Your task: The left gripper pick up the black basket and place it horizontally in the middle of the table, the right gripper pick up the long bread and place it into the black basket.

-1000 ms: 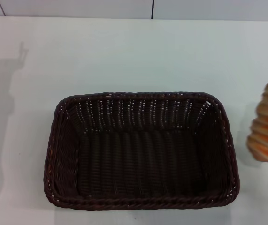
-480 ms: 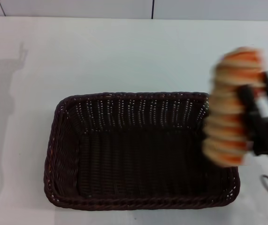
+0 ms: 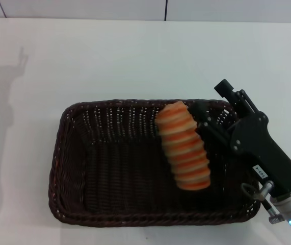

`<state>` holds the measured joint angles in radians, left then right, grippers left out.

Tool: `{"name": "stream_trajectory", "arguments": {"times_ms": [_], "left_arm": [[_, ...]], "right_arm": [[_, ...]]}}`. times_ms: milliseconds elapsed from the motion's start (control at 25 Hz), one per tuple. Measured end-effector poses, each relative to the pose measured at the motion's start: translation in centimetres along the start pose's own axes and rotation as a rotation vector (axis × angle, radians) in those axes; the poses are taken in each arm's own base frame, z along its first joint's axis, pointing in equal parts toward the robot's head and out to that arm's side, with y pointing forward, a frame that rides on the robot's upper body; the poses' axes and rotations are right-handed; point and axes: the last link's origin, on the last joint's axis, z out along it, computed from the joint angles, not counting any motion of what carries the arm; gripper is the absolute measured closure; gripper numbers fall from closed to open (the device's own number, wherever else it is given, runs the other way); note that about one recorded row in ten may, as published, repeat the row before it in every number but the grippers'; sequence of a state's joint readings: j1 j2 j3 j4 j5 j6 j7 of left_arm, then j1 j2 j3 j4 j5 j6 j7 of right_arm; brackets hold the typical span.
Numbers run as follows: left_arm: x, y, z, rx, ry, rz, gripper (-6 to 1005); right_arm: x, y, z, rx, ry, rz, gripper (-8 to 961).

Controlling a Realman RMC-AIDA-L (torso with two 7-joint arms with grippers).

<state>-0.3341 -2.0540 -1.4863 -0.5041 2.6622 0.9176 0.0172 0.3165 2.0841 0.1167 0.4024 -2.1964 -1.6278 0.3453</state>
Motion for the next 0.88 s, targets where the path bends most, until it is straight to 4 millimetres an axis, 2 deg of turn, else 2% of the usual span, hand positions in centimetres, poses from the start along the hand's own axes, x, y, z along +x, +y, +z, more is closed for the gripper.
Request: {"name": "stream_trajectory", "arguments": {"times_ms": [160,280,320,360,440,480,520,560,680,720,760,880], "left_arm": [[-0.1,-0.1,-0.1,0.005,-0.001,0.0,207],[-0.2,-0.7,-0.6,0.022,0.001,0.0,207],[-0.2,-0.9,-0.9,0.028,0.005,0.002,207],[-0.2,-0.9,-0.9,0.028,0.005,0.002,207],[-0.3,-1.3,-1.5,0.039,0.014,0.004,207],[-0.4,-1.5,-1.7,0.043,0.015,0.005,207],[-0.5,-1.9,-2.2,0.054,0.017,0.008,207],[-0.5,-1.9,-2.2,0.054,0.017,0.008,207],[-0.9,-2.5,-3.1,0.068,0.007,0.012,207],[-1.0,-2.6,-3.3,0.071,0.004,0.013,207],[-1.3,-2.7,-3.7,0.075,-0.004,0.015,207],[-1.8,-2.9,-4.5,0.082,-0.02,0.023,207]], "right_arm": [[-0.4,-0.7,-0.5,0.062,-0.027,-0.006,180],[-1.7,-2.5,-2.3,0.207,-0.107,-0.044,127],[-3.0,-3.8,-4.1,0.312,-0.177,-0.092,110],[-3.0,-3.8,-4.1,0.312,-0.177,-0.092,110],[-4.5,-5.1,-6.6,0.445,-0.257,-0.155,110],[-5.3,-5.7,-8.1,0.525,-0.293,-0.191,110],[-6.4,-6.7,-10.8,0.679,-0.349,-0.253,110],[-6.4,-6.7,-10.8,0.679,-0.349,-0.253,110],[-7.7,-7.7,-14.8,0.906,-0.4,-0.336,110],[-8.2,-8.1,-16.7,1.007,-0.414,-0.373,110],[-8.2,-8.1,-16.7,1.007,-0.414,-0.373,110],[-8.4,-8.1,-18.4,1.093,-0.422,-0.395,109]]}}
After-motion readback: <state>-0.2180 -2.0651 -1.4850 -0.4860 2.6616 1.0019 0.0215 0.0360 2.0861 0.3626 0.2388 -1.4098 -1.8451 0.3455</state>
